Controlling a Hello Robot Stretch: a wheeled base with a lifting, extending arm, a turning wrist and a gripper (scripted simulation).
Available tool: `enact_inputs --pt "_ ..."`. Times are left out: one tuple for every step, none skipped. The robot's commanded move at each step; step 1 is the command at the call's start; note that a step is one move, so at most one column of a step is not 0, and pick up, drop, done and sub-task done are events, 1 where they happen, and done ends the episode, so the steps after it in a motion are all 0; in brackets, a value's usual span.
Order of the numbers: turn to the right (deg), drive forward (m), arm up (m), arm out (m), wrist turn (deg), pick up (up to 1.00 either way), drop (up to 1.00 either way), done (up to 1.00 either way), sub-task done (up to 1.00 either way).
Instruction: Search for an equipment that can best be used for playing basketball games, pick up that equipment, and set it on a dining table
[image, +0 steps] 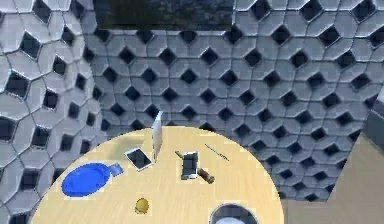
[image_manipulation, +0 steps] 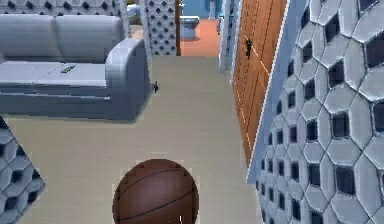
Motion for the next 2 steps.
enact_inputs --pt "45.0 0.00 0.00 0.00 0.0 0.00 0.00 0.00 0.00" --pt "-45.0 0.00 0.00 0.00 0.0 0.00 0.00 0.00 0.00"
